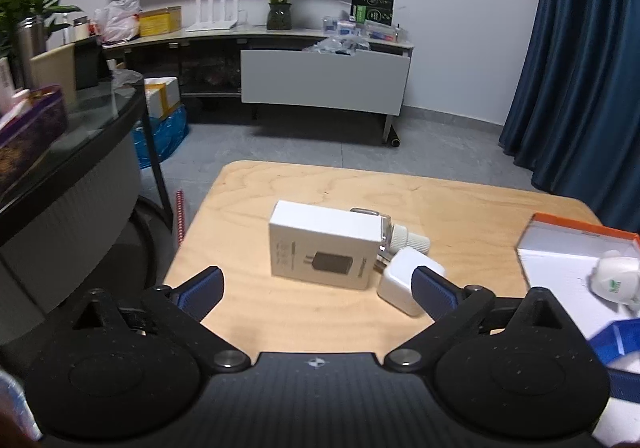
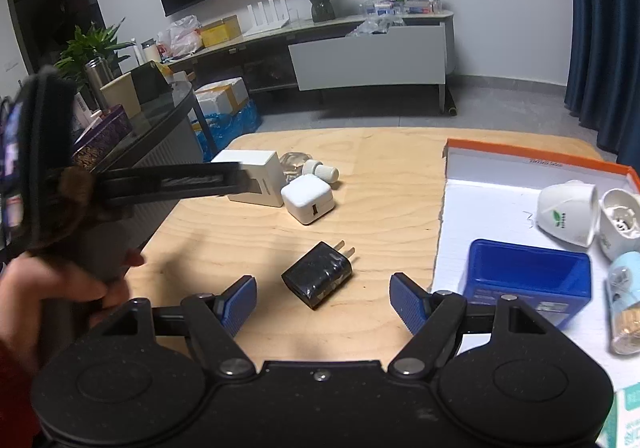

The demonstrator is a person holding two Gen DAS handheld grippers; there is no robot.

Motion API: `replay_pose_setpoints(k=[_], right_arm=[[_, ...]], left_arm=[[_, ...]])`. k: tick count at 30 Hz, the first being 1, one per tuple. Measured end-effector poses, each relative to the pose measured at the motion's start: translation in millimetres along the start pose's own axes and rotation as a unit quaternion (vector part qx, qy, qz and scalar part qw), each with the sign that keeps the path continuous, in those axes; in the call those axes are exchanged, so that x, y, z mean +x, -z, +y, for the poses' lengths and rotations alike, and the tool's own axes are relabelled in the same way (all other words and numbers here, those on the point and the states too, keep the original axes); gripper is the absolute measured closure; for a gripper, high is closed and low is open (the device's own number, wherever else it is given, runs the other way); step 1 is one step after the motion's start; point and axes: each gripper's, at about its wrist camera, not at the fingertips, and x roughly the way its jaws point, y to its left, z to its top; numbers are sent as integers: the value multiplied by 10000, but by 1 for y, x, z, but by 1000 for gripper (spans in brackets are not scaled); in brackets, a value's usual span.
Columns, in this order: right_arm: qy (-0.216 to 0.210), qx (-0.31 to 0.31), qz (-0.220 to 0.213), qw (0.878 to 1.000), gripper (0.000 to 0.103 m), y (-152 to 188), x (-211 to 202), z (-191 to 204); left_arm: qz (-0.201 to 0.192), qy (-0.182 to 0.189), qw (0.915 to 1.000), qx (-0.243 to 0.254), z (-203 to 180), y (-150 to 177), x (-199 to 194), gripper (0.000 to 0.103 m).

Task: Organize rigid objects
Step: 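Grasp the white charger package with the left gripper while right grasps the black charger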

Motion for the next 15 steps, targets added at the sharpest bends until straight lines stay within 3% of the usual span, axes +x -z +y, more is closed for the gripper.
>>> replay_pose_setpoints(k=[12,14,15], right_arm=[[35,319,222,9992,15,-3,43,0],[49,323,257,9991,15,-3,50,3],[63,324,261,9991,15,-4,53,4]], left_arm=[[-17,-198,9993,306,-1,-4,48,0],[-106,-176,9992,348,-1,-4,49,6],[-121,-134,9992,357,-1,-5,49,20]])
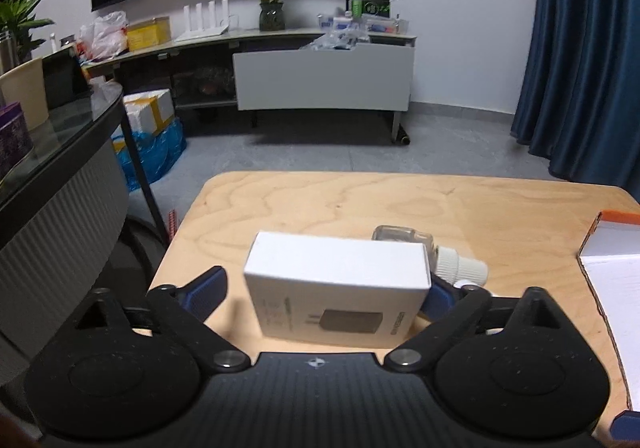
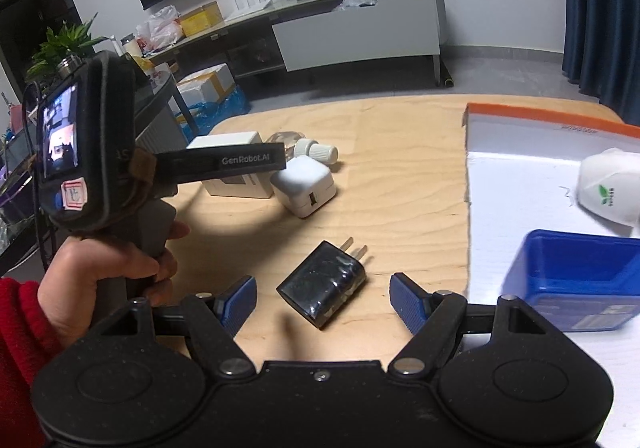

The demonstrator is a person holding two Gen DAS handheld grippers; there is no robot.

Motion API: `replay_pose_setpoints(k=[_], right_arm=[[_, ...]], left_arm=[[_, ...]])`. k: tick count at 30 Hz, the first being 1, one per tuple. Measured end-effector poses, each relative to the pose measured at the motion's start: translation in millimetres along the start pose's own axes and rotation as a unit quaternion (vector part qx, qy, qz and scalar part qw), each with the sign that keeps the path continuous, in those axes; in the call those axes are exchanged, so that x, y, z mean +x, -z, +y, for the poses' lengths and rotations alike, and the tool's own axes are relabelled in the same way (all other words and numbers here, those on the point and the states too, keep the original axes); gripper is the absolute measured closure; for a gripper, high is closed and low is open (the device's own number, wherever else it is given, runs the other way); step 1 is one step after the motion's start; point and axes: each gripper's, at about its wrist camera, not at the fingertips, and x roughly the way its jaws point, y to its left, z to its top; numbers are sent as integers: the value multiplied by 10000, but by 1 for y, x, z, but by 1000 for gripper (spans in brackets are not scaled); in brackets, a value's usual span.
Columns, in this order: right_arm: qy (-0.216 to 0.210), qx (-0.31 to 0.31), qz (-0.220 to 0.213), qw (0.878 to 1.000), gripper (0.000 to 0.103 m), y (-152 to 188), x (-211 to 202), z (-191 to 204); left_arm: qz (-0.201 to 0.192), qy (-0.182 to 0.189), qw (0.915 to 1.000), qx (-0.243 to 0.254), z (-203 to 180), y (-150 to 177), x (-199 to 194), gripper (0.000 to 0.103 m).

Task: Organize rigid objects
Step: 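Grasp the white charger package with the left gripper while right grasps the black charger, then carry the white package and black charger over the orange-rimmed box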

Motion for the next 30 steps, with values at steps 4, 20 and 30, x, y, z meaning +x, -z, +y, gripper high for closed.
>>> replay_pose_setpoints(k=[4,20,30], right_arm=[[99,38,78,9999,15,1,12,2],[324,-537,-248,9977,35,3,-6,17],[234,-509,-667,9962,35,5,-70,10]], left_arm=[[0,132,9999,56,-1,-1,-4,24],[-2,47,9998,-215,11,7,-75,24],[-67,205,9987,-470,0,17,-128,24]])
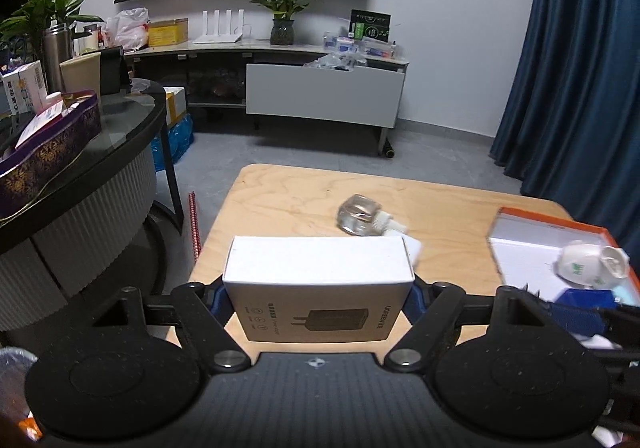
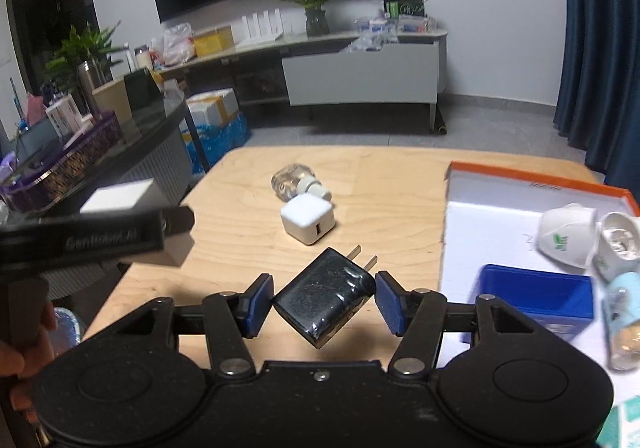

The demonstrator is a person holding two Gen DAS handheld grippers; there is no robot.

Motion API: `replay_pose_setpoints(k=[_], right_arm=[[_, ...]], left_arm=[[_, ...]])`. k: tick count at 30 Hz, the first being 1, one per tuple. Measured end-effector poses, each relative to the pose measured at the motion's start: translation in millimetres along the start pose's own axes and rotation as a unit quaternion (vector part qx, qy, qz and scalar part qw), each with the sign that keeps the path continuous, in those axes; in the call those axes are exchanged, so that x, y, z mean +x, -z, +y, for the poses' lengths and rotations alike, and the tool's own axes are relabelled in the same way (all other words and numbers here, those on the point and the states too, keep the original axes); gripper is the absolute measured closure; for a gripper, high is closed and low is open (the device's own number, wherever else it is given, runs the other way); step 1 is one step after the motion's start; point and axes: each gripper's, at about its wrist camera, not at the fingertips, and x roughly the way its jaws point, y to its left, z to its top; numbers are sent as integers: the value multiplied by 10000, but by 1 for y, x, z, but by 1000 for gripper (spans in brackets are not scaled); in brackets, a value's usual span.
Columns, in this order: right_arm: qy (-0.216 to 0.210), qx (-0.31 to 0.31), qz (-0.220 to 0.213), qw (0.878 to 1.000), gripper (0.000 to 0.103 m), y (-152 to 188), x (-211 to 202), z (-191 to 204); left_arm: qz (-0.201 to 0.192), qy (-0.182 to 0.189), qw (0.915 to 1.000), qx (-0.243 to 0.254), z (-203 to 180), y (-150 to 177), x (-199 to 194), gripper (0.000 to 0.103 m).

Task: Organize rigid objects
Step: 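Carry the white package and black charger over the orange-rimmed box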

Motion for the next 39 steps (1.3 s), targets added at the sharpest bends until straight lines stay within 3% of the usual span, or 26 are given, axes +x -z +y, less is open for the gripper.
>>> replay_pose_setpoints(k=[18,23,39], right_arm=[[358,331,-558,9973,35,17,-96,-54],[596,367,-634,9955,35,19,-105,-69],[804,593,-806,9917,35,23,-120,-96]], left_arm=[[-172,671,9968,394,-62,13,-41,24],[-179,888,9946,515,-76,16,-42,24],[-207,1186,9895,793,-106,22,-49,24]])
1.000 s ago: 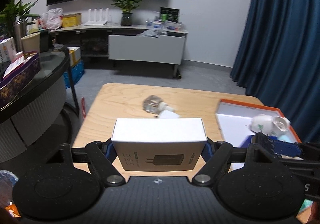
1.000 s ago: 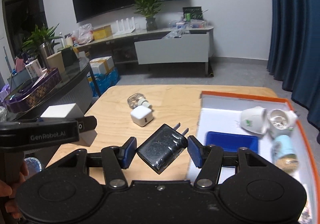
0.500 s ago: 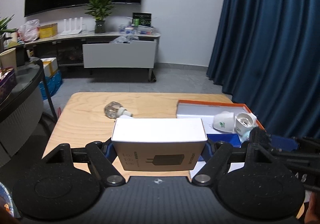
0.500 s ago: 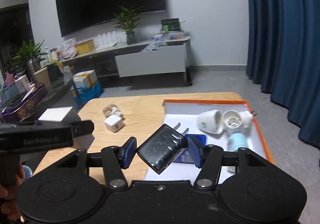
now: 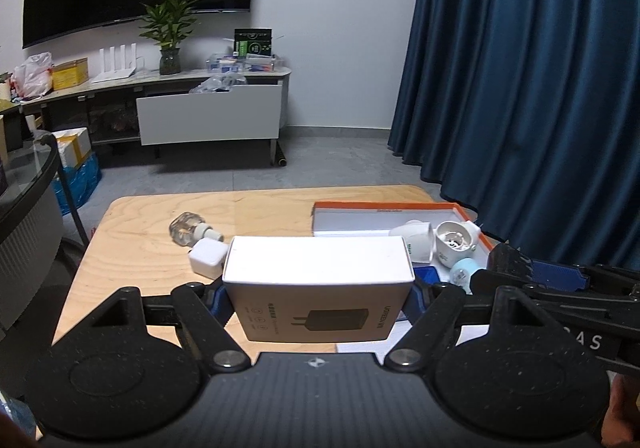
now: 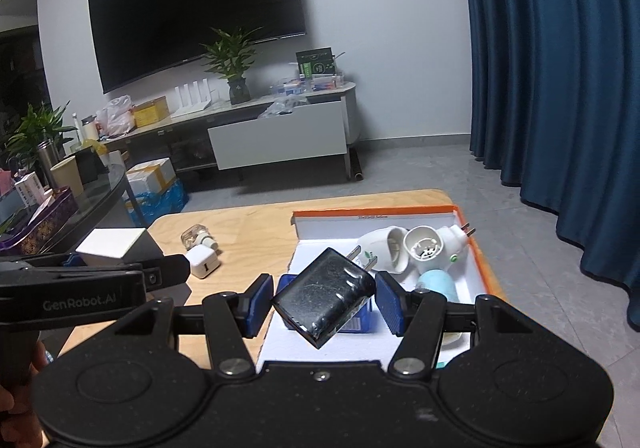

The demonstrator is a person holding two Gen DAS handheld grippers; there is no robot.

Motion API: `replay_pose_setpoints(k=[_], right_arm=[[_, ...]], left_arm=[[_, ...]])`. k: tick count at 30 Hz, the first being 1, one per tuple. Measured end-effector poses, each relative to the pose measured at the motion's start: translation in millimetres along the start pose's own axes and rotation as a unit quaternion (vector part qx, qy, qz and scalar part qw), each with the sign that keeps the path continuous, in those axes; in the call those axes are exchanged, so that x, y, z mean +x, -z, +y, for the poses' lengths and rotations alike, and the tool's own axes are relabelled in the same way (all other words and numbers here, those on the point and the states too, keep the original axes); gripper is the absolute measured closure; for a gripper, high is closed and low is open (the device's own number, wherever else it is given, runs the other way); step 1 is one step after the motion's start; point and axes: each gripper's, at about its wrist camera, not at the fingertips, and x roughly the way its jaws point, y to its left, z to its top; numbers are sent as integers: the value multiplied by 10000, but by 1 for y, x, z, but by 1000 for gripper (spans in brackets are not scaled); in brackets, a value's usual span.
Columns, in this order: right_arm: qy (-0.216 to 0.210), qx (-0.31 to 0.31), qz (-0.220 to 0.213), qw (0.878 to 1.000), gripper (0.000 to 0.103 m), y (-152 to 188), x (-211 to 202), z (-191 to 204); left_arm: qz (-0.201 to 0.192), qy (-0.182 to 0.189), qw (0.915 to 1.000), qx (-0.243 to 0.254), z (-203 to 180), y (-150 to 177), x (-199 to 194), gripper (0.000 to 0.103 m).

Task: Organize rigid objects
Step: 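Carry the white package and black charger over the orange-rimmed box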

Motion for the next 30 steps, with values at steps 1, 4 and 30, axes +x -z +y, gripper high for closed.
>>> replay_pose_setpoints(k=[1,4,30], right_arm=[[13,9,-8,10000,35,0,0,-1],[50,34,-22,10000,35,-1,-1,-5],[289,289,-142,9991,35,-4,-7,-34]], left_arm=[[6,18,10000,13,-1,0,1,24],[24,76,10000,49,-6,1,3,24],[59,293,9991,307,-31,0,12,24]])
